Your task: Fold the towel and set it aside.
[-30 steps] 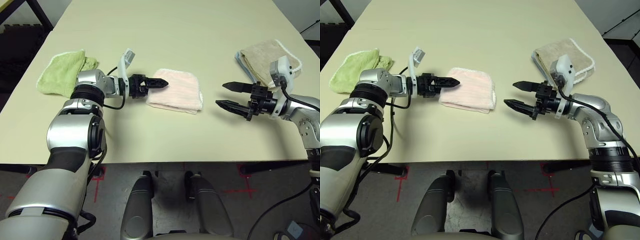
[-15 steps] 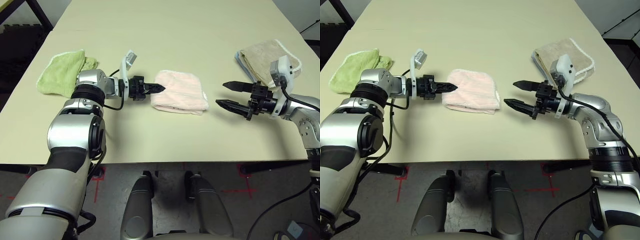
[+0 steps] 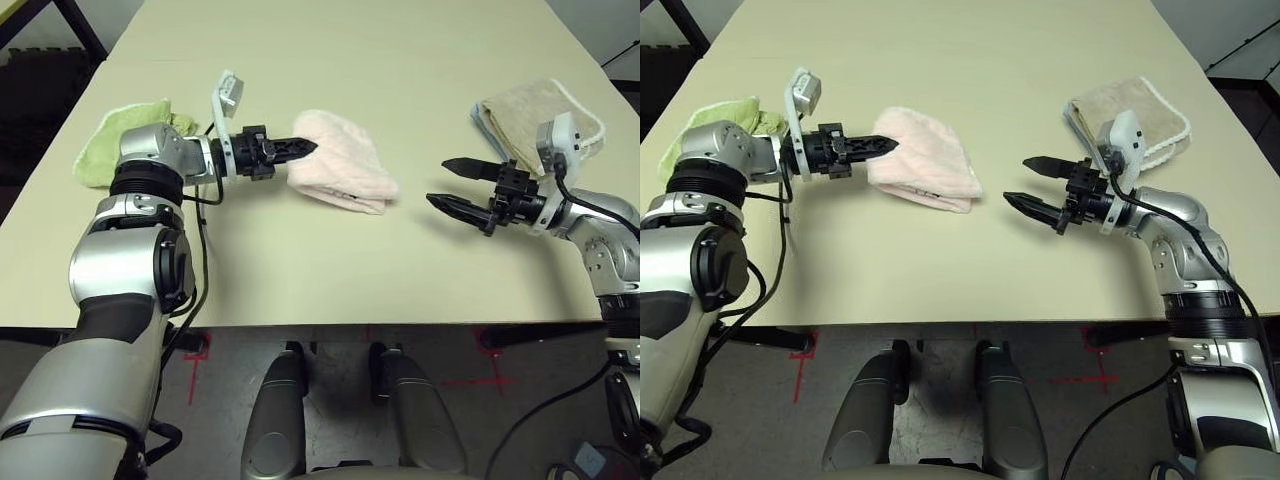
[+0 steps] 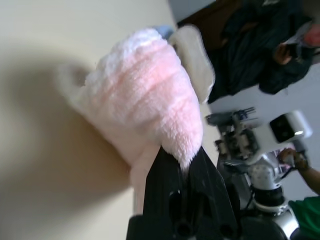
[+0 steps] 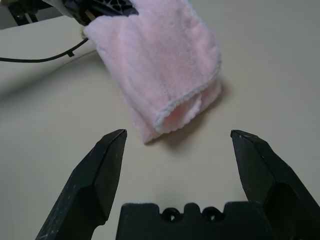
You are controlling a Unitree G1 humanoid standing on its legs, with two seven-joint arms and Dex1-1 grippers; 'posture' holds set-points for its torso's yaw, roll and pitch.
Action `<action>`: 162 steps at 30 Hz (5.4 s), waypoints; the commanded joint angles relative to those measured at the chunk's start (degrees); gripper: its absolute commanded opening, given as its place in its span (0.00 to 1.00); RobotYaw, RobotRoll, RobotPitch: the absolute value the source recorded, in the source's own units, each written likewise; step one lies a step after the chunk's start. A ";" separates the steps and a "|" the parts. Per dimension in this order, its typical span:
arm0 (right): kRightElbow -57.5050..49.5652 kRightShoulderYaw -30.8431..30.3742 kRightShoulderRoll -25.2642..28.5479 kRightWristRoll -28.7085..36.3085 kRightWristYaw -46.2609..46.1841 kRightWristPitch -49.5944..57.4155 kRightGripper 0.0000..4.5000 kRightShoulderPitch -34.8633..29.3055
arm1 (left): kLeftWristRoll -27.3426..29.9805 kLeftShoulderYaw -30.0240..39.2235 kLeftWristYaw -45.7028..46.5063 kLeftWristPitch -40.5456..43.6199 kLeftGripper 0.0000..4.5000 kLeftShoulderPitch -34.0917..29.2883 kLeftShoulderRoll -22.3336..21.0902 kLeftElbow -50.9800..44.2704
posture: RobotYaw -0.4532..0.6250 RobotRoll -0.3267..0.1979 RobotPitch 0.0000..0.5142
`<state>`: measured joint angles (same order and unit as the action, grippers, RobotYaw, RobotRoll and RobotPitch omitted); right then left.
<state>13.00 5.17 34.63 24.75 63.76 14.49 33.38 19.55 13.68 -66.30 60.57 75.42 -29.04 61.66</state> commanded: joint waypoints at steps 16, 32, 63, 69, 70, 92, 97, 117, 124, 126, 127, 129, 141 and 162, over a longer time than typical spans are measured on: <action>-0.75 -0.49 -1.52 -0.54 0.09 0.26 1.00 0.19 | 11.86 23.68 30.35 -26.24 0.01 0.20 -7.06 -2.98 | 0.46 0.62 0.44; 0.04 -1.42 -2.97 -1.10 -0.09 0.31 1.00 1.77 | 17.38 31.10 43.16 -37.16 0.01 -7.57 -10.52 -5.02 | 0.47 0.62 0.44; 0.28 -1.96 -2.15 -1.66 0.83 -0.20 1.00 1.63 | 29.35 34.36 56.81 -32.37 0.01 -18.45 -4.16 -21.33 | 0.47 0.62 0.42; 0.56 -2.21 -2.12 -1.79 0.95 -0.46 1.00 1.71 | 32.11 35.49 61.22 -30.87 0.01 -21.05 -1.98 -27.32 | 0.47 0.62 0.42; 0.70 -2.29 -2.16 -1.86 1.00 -0.55 1.00 1.79 | 32.80 35.79 62.22 -30.42 0.01 -21.55 -1.49 -28.65 | 0.47 0.62 0.42; 1.42 -2.74 -2.69 -2.46 1.52 -0.97 1.00 2.34 | 41.00 37.97 88.32 -26.56 0.32 -31.07 5.60 -43.44 | 0.48 0.62 0.44; 1.16 -2.74 -2.65 -2.41 1.56 -0.92 1.00 2.20 | 42.10 37.46 96.19 -24.14 0.75 -32.13 5.70 -46.07 | 0.48 0.62 0.44; 7.35 -2.71 -5.40 -4.92 -2.21 -2.89 1.00 5.87 | 47.43 11.85 68.14 5.31 1.00 -44.35 -27.91 -63.35 | 0.52 0.62 0.44; 12.84 1.28 -8.63 -4.16 -11.90 -1.89 1.00 7.02 | 23.01 -5.52 38.33 -23.54 1.00 -39.50 -24.99 -55.34 | 0.50 0.62 0.43; 13.42 2.35 -9.59 -3.93 -13.24 -2.84 1.00 7.12 | 19.15 -7.51 33.81 -28.53 1.00 -36.97 -22.16 -51.15 | 0.49 0.62 0.43; 13.75 2.74 -9.94 -3.87 -13.64 -3.54 1.00 7.21 | 17.23 -8.31 31.59 -31.38 1.00 -35.90 -20.58 -49.01 | 0.49 0.62 0.43; 14.86 3.39 -10.72 -4.73 -16.20 -5.64 1.00 7.70 | 12.96 -10.36 27.44 -37.27 1.00 -33.85 -17.64 -43.85 | 0.49 0.62 0.42; 27.46 6.01 -13.68 -16.68 -46.95 -24.11 1.00 11.67 | -4.27 -8.45 40.13 -60.67 1.00 -21.22 -2.61 -17.31 | 0.49 0.62 0.38; 48.24 8.63 -13.23 -16.55 -49.27 -33.70 1.00 19.39 | -12.76 -4.67 50.24 -78.86 1.00 -15.55 1.47 4.97 | 0.41 0.62 0.39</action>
<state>60.05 12.66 20.83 7.22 13.37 -18.65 52.72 7.49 8.63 -15.59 -17.74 59.82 -27.87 65.78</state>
